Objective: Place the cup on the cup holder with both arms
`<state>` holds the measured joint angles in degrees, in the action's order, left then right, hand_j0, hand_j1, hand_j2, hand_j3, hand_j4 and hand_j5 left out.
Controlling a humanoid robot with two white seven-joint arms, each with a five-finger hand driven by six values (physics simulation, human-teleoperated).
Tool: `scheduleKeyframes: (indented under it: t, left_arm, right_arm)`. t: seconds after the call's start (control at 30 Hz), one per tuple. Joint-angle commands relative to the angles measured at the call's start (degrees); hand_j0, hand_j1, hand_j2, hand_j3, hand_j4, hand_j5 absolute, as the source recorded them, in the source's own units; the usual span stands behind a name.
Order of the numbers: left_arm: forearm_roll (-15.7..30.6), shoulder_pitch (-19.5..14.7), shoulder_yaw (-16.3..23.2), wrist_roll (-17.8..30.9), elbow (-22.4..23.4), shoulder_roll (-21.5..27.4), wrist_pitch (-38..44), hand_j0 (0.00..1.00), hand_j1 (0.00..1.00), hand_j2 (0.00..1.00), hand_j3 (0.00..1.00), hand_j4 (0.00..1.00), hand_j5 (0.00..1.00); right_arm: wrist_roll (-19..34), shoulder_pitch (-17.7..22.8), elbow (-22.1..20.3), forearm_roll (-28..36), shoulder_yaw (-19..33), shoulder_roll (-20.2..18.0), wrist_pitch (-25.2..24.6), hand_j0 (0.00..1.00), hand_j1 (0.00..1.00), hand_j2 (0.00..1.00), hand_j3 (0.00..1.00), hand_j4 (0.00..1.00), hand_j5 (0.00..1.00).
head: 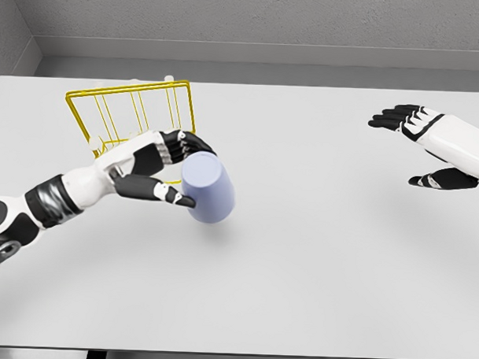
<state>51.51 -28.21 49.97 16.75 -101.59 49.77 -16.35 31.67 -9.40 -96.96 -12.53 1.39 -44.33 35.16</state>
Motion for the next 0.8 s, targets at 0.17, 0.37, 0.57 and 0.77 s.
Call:
scheduleKeyframes:
  t: [0.17,0.37,0.57,0.77]
  left_arm:
    - [1.14,-0.88,-0.40,-0.05,-0.28,2.00,-0.96,0.62,0.62,0.62,0.62,0.62,0.62]
    - [1.67,-1.85,-0.40,-0.05,-0.71,3.40,-1.84,0.62,0.62,0.62,0.62,0.62,0.62]
    - [2.28,-2.99,-0.40,-0.05,-0.71,4.55,-2.98,0.62,0.62,0.62,0.62,0.62,0.62]
    - [2.46,-3.87,-0.40,-0.49,-0.71,4.72,-3.42,0.62,0.62,0.62,0.62,0.62,0.62]
  right_arm:
    - [-0.03,-0.09,0.02,0.40,0.01,-0.05,-0.16,1.00,1.00,1.00,1.00,1.00,1.00]
    - [-0.03,0.00,0.02,0.40,0.01,-0.05,-0.16,1.00,1.00,1.00,1.00,1.00,1.00]
    - [-0.03,0.00,0.02,0.40,0.01,-0.05,-0.16,1.00,1.00,1.00,1.00,1.00,1.00]
    - [-0.03,0.00,-0.07,0.40,0.01,-0.05,-0.16,1.00,1.00,1.00,1.00,1.00,1.00]
